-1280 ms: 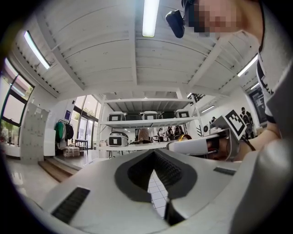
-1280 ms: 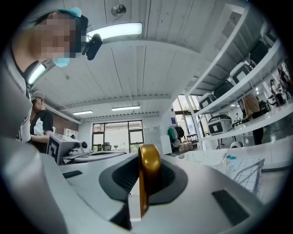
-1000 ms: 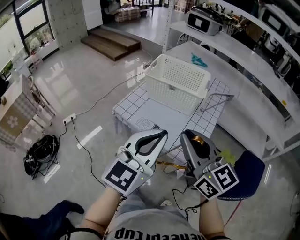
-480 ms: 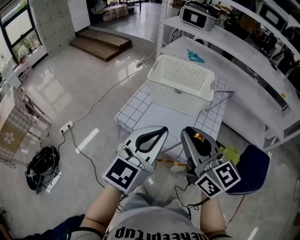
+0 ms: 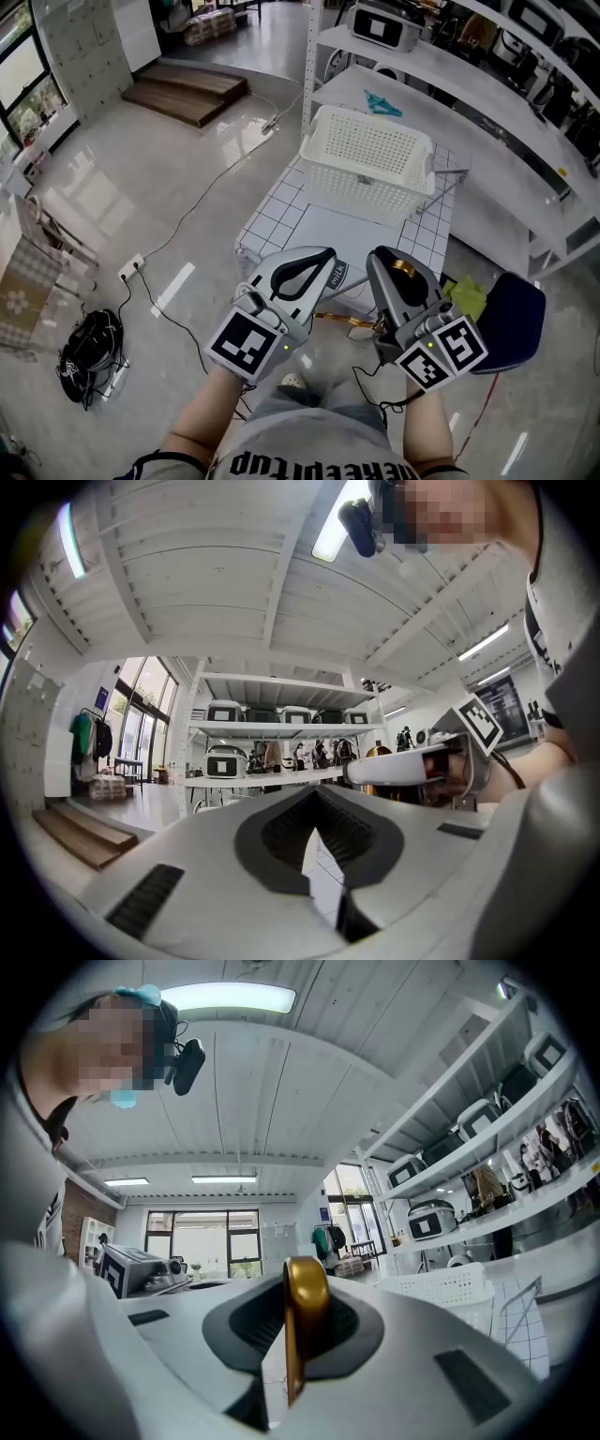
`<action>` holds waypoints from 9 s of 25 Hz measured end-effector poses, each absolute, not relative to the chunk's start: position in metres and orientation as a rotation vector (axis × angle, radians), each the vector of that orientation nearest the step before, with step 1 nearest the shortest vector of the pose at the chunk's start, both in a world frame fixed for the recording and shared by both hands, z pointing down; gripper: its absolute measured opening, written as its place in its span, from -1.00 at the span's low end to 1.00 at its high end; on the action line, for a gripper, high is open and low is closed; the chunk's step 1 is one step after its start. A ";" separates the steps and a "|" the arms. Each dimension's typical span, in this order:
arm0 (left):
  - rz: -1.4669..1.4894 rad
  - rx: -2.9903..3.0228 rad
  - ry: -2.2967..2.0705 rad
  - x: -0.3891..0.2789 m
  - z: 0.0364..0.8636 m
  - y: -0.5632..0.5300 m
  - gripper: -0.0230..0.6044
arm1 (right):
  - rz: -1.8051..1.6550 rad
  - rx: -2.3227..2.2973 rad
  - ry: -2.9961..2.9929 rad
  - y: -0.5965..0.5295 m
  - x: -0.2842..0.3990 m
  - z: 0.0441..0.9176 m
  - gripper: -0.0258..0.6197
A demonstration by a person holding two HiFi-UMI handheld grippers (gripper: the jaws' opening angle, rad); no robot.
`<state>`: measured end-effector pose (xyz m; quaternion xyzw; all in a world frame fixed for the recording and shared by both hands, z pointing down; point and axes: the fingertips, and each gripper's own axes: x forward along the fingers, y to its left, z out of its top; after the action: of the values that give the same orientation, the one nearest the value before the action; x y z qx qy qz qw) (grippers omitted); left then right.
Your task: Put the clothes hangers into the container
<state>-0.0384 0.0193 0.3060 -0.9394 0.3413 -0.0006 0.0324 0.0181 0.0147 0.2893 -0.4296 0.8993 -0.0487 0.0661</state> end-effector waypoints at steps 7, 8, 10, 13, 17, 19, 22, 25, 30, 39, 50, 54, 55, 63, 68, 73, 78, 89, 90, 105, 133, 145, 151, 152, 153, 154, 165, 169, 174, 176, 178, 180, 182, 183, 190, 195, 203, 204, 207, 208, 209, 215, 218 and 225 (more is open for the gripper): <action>0.024 -2.915 1.026 -0.041 0.307 0.012 -0.88 | -0.133 -1.331 2.706 0.009 0.018 0.286 -0.75; 0.026 -2.918 1.025 -0.040 0.307 0.010 -0.88 | -0.132 -1.335 2.705 0.008 0.019 0.285 -0.75; 0.025 -2.922 1.023 -0.038 0.308 0.008 -0.88 | -0.133 -1.337 2.702 0.005 0.021 0.284 -0.75; 0.018 -2.921 1.028 -0.036 0.309 0.000 -0.88 | -0.135 -1.328 2.700 -0.002 0.024 0.283 -0.75; 0.019 -2.919 1.036 -0.032 0.306 -0.016 -0.88 | -0.134 -1.313 2.702 -0.018 0.027 0.280 -0.75; 0.022 -2.917 1.039 -0.029 0.304 -0.024 -0.88 | -0.133 -1.302 2.700 -0.025 0.029 0.277 -0.75; 0.022 -2.918 1.046 -0.025 0.304 -0.036 -0.88 | -0.133 -1.286 2.696 -0.036 0.033 0.273 -0.75; 0.019 -2.914 1.055 -0.023 0.305 -0.048 -0.88 | -0.131 -1.267 2.696 -0.049 0.035 0.270 -0.75; 0.016 -2.902 1.084 -0.020 0.307 -0.068 -0.88 | -0.137 -1.216 2.698 -0.069 0.038 0.266 -0.75; 0.033 -2.870 1.161 -0.016 0.302 -0.103 -0.88 | -0.086 -1.090 2.709 -0.101 0.044 0.242 -0.75; 0.051 -2.823 1.229 -0.007 0.303 -0.125 -0.88 | -0.023 -0.986 2.735 -0.131 0.051 0.230 -0.75; 0.034 -2.829 1.251 -0.016 0.308 -0.130 -0.88 | -0.016 -0.960 2.740 -0.141 0.042 0.224 -0.75; 0.032 -2.830 1.256 -0.020 0.309 -0.132 -0.88 | -0.016 -0.953 2.740 -0.144 0.039 0.222 -0.75; 0.016 -2.847 1.234 -0.050 0.302 -0.151 -0.88 | -0.019 -0.937 2.740 -0.170 0.001 0.208 -0.75; 0.017 -2.836 1.212 -0.076 0.294 -0.161 -0.88 | 0.010 -0.940 2.724 -0.185 -0.021 0.190 -0.75; 0.057 -2.813 1.187 -0.098 0.289 -0.171 -0.88 | 0.053 -0.954 2.696 -0.195 -0.034 0.171 -0.75; 0.057 -2.817 1.160 -0.114 0.289 -0.179 -0.88 | 0.111 -0.997 2.649 -0.204 -0.038 0.145 -0.75; 0.032 -2.858 1.092 -0.123 0.289 -0.192 -0.88 | 0.212 -1.056 2.538 -0.204 -0.021 0.095 -0.75; 0.023 -2.862 1.086 -0.122 0.290 -0.193 -0.88 | 0.216 -1.054 2.530 -0.203 -0.019 0.091 -0.75; 0.066 -2.894 1.002 -0.098 0.287 -0.198 -0.88 | 0.325 -1.267 2.484 -0.214 0.030 0.085 -0.75; -0.004 -2.946 1.047 -0.053 0.313 -0.247 -0.88 | 0.142 -1.305 2.575 -0.304 0.081 0.175 -0.75; -0.050 -2.980 1.075 -0.041 0.326 -0.261 -0.88 | 0.033 -1.329 2.591 -0.328 0.094 0.225 -0.75; -0.070 -2.998 1.085 -0.037 0.331 -0.267 -0.88 | -0.025 -1.348 2.593 -0.339 0.101 0.248 -0.75; -0.062 -2.985 1.080 -0.036 0.331 -0.269 -0.88 | -0.036 -1.350 2.595 -0.340 0.101 0.253 -0.75; -0.063 -2.987 1.081 -0.036 0.332 -0.270 -0.88 | -0.046 -1.352 2.596 -0.342 0.102 0.257 -0.75; -0.075 -3.004 1.088 -0.035 0.333 -0.270 -0.88 | -0.058 -1.352 2.594 -0.343 0.103 0.260 -0.75; -0.078 -2.989 1.074 -0.029 0.341 -0.280 -0.88 | -0.134 -1.368 2.577 -0.352 0.116 0.279 -0.74; -0.098 -3.033 1.078 -0.024 0.343 -0.279 -0.88 | -0.134 -1.432 2.594 -0.354 0.123 0.288 -0.69; -0.049 -2.993 1.040 -0.018 0.339 -0.281 -0.88 | -0.124 -1.530 2.583 -0.355 0.138 0.293 -0.60; -0.061 -3.011 1.034 -0.014 0.340 -0.280 -0.88 | -0.130 -1.553 2.579 -0.354 0.144 0.294 -0.59; -0.101 -3.048 1.036 -0.010 0.343 -0.277 -0.88 | -0.133 -1.572 2.574 -0.352 0.150 0.296 -0.59; -0.100 -3.045 1.023 -0.008 0.342 -0.276 -0.88 | -0.136 -1.587 2.571 -0.350 0.155 0.297 -0.59; -0.095 -3.047 1.013 -0.005 0.342 -0.275 -0.88 | -0.136 -1.597 2.567 -0.348 0.159 0.298 -0.59; -0.090 -3.043 1.006 -0.004 0.341 -0.275 -0.88 | -0.131 -1.601 2.564 -0.347 0.161 0.299 -0.59; -0.108 -3.084 0.971 0.008 0.341 -0.268 -0.88 | -0.124 -1.674 2.541 -0.338 0.177 0.298 -0.59; -0.073 -3.043 0.914 0.015 0.340 -0.267 -0.88 | -0.113 -1.719 2.525 -0.329 0.189 0.297 -0.59; -0.080 -3.113 0.863 0.031 0.338 -0.255 -0.88 | -0.090 -1.781 2.487 -0.311 0.207 0.290 -0.59; -0.082 -3.119 0.854 0.033 0.337 -0.254 -0.88 | -0.086 -1.786 2.484 -0.308 0.209 0.289 -0.59; -0.035 -3.083 0.818 0.037 0.333 -0.252 -0.88 | -0.082 -1.799 2.480 -0.301 0.212 0.287 -0.59; -0.018 -3.074 0.807 0.039 0.331 -0.252 -0.88 | -0.084 -1.802 2.478 -0.298 0.213 0.287 -0.59; -0.022 -3.084 0.802 0.040 0.330 -0.250 -0.88 | -0.086 -1.806 2.477 -0.296 0.213 0.287 -0.59; -0.063 -3.135 0.767 0.047 0.331 -0.242 -0.88 | -0.098 -1.812 2.480 -0.284 0.211 0.289 -0.61; -0.052 -3.130 0.740 0.049 0.329 -0.238 -0.88 | -0.102 -1.810 2.477 -0.277 0.209 0.288 -0.62; -0.050 -3.145 0.677 0.053 0.322 -0.225 -0.88 | -0.098 -1.802 2.470 -0.254 0.200 0.282 -0.65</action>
<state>0.0532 -0.2249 0.3222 -0.9768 0.2102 -0.0154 -0.0378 0.1998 -0.2545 0.2820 -0.5887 0.8067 -0.0320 0.0413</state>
